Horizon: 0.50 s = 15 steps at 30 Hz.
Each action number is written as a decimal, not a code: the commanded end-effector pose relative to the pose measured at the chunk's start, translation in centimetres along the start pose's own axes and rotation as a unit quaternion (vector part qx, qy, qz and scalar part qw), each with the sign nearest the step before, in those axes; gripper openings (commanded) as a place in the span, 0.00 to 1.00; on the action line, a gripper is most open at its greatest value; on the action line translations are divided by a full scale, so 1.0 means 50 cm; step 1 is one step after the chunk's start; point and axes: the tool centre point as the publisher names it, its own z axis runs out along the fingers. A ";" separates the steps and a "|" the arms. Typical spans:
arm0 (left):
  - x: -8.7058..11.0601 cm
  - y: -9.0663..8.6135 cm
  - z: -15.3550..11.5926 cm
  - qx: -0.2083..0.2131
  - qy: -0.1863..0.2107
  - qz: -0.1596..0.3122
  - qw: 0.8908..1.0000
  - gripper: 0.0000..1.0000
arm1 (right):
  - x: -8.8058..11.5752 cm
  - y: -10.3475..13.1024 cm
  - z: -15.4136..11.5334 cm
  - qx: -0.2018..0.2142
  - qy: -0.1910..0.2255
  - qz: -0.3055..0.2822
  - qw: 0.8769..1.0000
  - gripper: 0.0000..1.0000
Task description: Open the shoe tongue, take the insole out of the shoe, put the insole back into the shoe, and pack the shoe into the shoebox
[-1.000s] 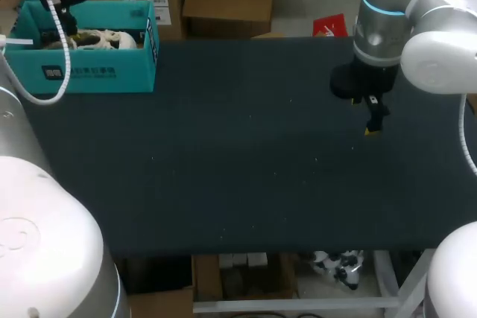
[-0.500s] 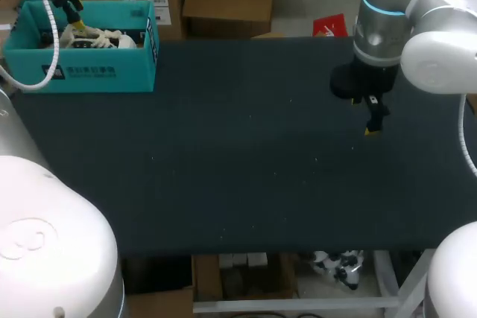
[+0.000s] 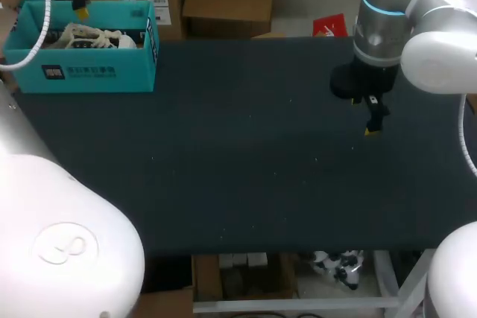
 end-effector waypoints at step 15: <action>0.244 -0.048 0.029 -0.024 -0.247 0.008 0.969 1.00 | -0.001 0.001 -0.002 0.001 0.001 0.000 1.000 1.00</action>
